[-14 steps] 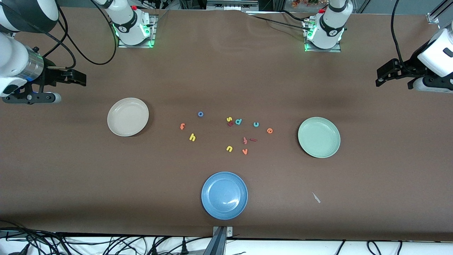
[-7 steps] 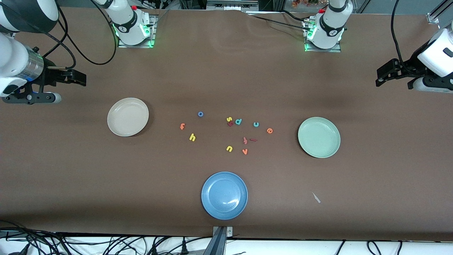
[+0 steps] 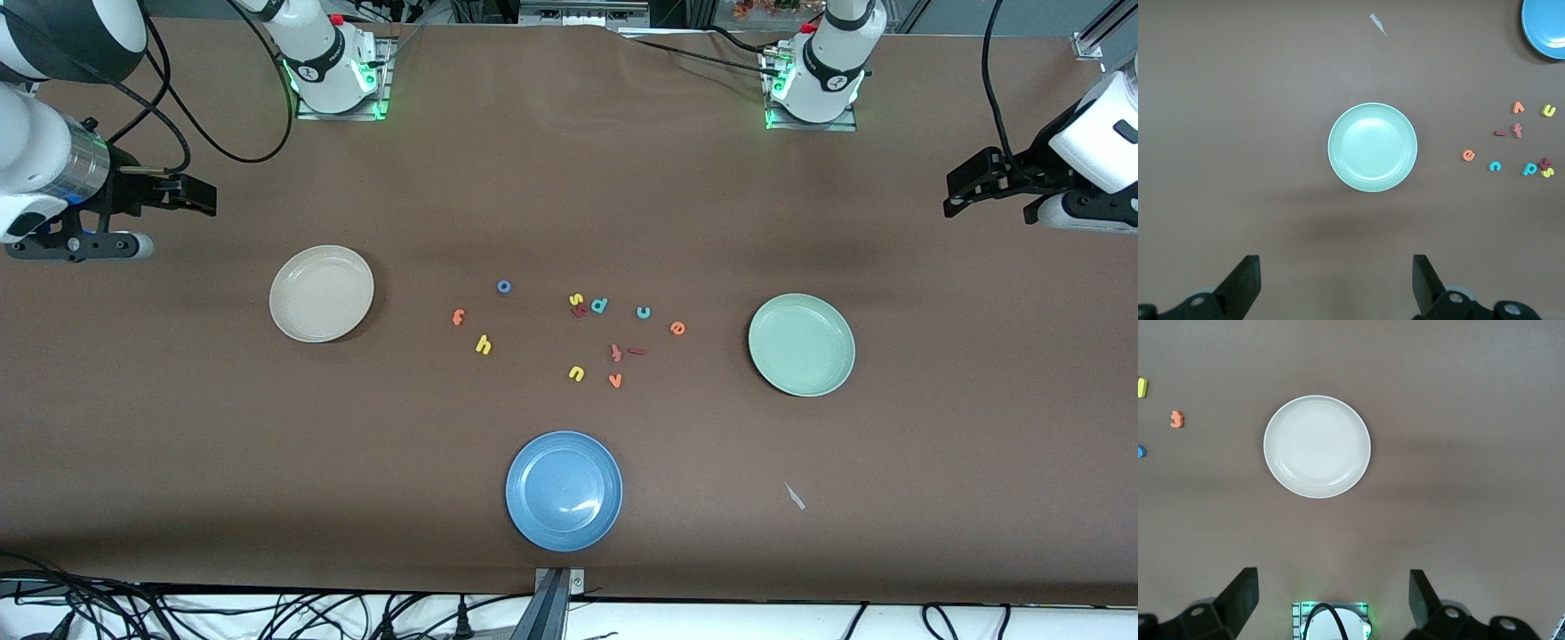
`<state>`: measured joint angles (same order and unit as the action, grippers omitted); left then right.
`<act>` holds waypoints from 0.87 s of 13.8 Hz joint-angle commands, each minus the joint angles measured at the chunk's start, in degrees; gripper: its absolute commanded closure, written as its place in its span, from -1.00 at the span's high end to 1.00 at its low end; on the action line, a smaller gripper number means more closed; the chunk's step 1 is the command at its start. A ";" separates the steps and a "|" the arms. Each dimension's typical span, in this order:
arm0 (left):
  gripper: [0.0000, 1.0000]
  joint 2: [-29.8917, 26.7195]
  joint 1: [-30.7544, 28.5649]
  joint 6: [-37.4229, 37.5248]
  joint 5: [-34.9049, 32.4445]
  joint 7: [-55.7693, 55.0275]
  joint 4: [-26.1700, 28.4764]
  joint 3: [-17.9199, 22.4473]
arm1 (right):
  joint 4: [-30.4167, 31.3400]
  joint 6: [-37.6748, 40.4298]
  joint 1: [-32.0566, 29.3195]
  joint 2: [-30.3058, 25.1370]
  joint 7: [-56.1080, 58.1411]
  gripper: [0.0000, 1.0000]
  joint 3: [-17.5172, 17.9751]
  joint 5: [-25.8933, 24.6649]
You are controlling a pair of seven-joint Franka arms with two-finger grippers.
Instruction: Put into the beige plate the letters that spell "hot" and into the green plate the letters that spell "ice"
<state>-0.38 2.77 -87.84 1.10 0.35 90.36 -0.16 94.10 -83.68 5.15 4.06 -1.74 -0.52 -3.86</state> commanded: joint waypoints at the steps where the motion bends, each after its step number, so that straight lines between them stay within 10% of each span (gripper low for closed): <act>1: 1.00 0.82 -0.49 0.83 1.36 1.41 -1.33 -0.19 | -0.06 0.98 -0.23 0.43 0.51 1.00 0.43 0.79; 12: 1.00 14.86 13.30 0.14 1.44 0.35 -1.50 -3.35 | 0.55 -14.11 15.76 12.45 -23.29 1.00 0.61 7.38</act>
<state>9.53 12.75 -86.93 1.44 0.47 90.71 -3.95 94.99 -94.44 19.14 13.57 -21.27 0.53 2.76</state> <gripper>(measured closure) 0.000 0.000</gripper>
